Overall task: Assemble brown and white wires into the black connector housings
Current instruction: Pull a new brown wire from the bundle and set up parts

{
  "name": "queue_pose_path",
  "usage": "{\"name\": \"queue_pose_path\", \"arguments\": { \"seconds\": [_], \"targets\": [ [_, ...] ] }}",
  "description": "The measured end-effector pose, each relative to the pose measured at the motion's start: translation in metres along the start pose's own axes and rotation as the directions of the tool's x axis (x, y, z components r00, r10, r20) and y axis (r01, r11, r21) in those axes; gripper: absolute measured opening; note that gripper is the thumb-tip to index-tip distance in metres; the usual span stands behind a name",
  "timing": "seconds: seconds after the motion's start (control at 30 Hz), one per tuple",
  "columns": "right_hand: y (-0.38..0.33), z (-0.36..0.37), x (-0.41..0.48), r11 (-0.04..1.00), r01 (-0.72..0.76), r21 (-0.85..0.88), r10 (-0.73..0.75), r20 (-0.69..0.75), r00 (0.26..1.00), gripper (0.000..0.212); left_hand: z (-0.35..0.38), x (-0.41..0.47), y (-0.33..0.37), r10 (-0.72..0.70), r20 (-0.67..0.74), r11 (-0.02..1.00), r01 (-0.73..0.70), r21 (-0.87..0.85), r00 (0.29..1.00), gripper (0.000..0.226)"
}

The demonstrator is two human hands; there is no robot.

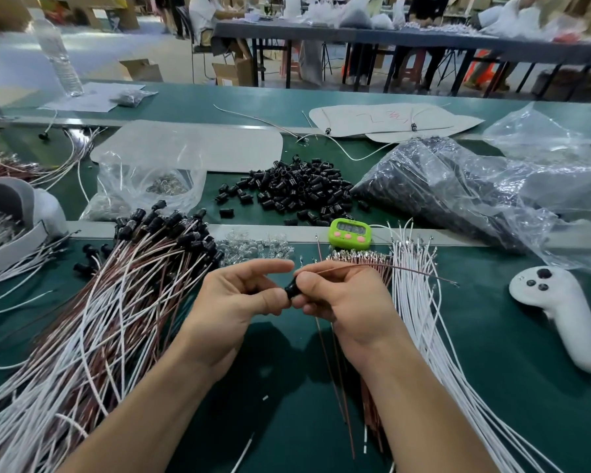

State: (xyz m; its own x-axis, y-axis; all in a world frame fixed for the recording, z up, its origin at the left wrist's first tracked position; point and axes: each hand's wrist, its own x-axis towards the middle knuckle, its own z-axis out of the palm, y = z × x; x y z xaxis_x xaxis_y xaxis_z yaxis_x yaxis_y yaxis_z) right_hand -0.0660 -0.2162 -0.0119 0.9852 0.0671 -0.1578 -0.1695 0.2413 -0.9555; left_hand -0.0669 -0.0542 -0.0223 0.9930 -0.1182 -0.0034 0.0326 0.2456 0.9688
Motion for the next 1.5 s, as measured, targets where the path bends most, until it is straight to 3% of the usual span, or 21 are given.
{"name": "queue_pose_path", "arguments": {
  "seconds": [0.17,0.23,0.3,0.37,0.43,0.53,0.6,0.77,0.9,1.03,1.33,1.5],
  "targets": [
    [-0.004,-0.004,0.002,0.985,-0.065,0.162,0.076,-0.064,0.995,0.029,-0.006,-0.003,0.003,-0.027,0.116,0.986,0.045,-0.161,0.993,0.033],
    [-0.007,-0.007,0.003,0.978,-0.034,0.207,0.058,-0.111,0.992,0.026,-0.007,-0.004,0.005,-0.033,0.080,0.992,0.042,-0.121,0.996,0.028],
    [-0.006,-0.005,0.002,0.983,-0.002,0.186,0.023,-0.111,0.994,0.026,-0.007,-0.004,0.004,0.003,-0.037,0.987,0.003,0.160,0.999,0.020],
    [-0.003,-0.003,0.000,0.995,0.031,0.090,-0.022,-0.101,0.995,0.031,-0.004,-0.006,0.001,0.136,-0.115,0.835,-0.052,0.548,0.984,0.015],
    [-0.001,0.000,-0.001,0.994,0.083,-0.066,-0.091,-0.127,0.988,0.034,0.004,-0.011,0.000,0.230,-0.052,0.701,-0.128,0.702,0.972,0.029],
    [0.004,0.003,-0.002,0.870,0.151,-0.470,-0.254,-0.165,0.953,0.024,0.009,-0.015,-0.004,0.271,-0.003,0.694,-0.193,0.694,0.963,0.041],
    [0.006,0.006,-0.004,0.767,0.185,-0.615,-0.332,-0.132,0.934,0.018,0.006,-0.012,-0.008,0.257,-0.029,0.732,-0.175,0.659,0.966,0.041],
    [0.004,0.006,-0.006,0.794,0.255,-0.552,-0.315,-0.014,0.949,0.023,0.002,-0.006,-0.009,0.218,-0.076,0.762,-0.121,0.637,0.973,0.048],
    [0.006,0.002,-0.003,0.850,0.236,-0.471,-0.321,-0.107,0.941,0.013,0.000,-0.007,-0.010,0.246,-0.130,0.722,-0.093,0.686,0.961,0.039],
    [0.006,-0.001,0.000,0.897,0.265,-0.355,-0.310,-0.076,0.948,0.003,0.000,-0.009,-0.007,0.291,-0.153,0.700,-0.101,0.707,0.945,0.040],
    [0.007,0.000,0.001,0.903,0.308,-0.299,-0.328,-0.017,0.945,0.012,0.000,-0.008,-0.008,0.300,-0.098,0.740,-0.167,0.652,0.949,0.040],
    [0.008,-0.001,0.001,0.866,0.297,-0.403,-0.338,-0.033,0.941,0.006,0.004,-0.011,-0.008,0.321,-0.041,0.717,-0.214,0.663,0.946,0.064]
  ]
}}
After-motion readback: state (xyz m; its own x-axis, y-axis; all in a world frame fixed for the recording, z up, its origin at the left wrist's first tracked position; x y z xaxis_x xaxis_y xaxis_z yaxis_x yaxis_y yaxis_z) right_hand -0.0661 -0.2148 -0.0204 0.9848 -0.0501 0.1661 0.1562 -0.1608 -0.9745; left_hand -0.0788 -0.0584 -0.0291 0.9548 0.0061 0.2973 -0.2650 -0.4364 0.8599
